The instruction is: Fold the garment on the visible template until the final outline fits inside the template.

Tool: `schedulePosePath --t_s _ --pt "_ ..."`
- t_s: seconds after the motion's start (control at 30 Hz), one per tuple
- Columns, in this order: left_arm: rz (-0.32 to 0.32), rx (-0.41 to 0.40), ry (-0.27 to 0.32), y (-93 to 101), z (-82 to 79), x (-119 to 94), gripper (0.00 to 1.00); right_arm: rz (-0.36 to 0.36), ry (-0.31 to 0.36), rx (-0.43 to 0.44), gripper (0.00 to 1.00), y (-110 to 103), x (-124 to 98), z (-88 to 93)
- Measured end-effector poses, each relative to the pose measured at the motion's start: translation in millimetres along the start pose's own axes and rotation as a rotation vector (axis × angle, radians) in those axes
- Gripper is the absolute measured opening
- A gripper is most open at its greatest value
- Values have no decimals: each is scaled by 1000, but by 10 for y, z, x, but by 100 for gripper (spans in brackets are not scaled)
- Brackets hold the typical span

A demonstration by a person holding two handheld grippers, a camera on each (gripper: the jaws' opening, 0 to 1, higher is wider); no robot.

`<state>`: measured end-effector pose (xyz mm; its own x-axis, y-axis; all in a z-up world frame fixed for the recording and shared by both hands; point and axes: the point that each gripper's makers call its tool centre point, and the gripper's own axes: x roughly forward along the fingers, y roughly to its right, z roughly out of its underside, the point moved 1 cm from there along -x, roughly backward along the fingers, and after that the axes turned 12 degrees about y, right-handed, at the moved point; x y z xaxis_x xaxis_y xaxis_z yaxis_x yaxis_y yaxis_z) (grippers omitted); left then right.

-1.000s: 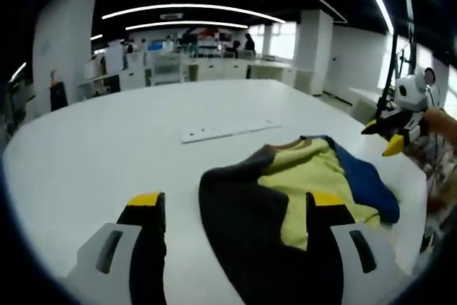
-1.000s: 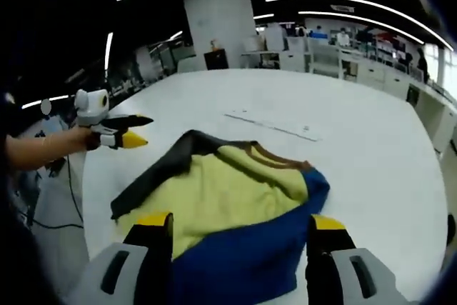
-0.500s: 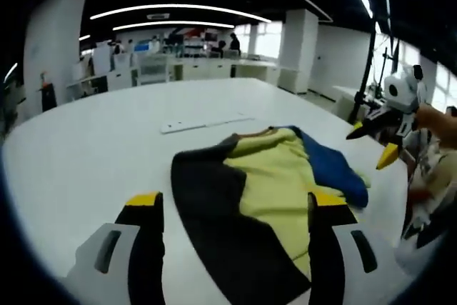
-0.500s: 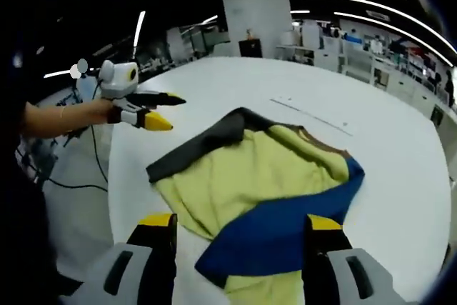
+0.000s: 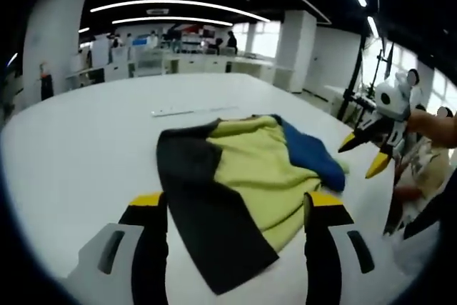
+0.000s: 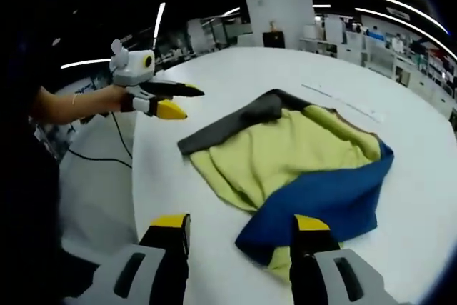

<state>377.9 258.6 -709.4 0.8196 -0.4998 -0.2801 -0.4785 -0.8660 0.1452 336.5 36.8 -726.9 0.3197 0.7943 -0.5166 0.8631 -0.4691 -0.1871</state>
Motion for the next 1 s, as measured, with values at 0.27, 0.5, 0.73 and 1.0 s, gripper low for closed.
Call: schedulePosePath --t_s 0.27,0.5,0.73,1.0 --pt "19 -18 -30 104 195 -96 68 -8 -24 -6 45 -117 45 160" --pt "-9 -15 -55 72 341 -153 60 64 -70 -84 36 -17 87 317" --pt "-56 -8 -97 2 498 -232 49 92 -61 -82 28 27 153 375" --pt "-137 7 -171 -122 723 -334 39 169 -97 -222 19 111 223 457"
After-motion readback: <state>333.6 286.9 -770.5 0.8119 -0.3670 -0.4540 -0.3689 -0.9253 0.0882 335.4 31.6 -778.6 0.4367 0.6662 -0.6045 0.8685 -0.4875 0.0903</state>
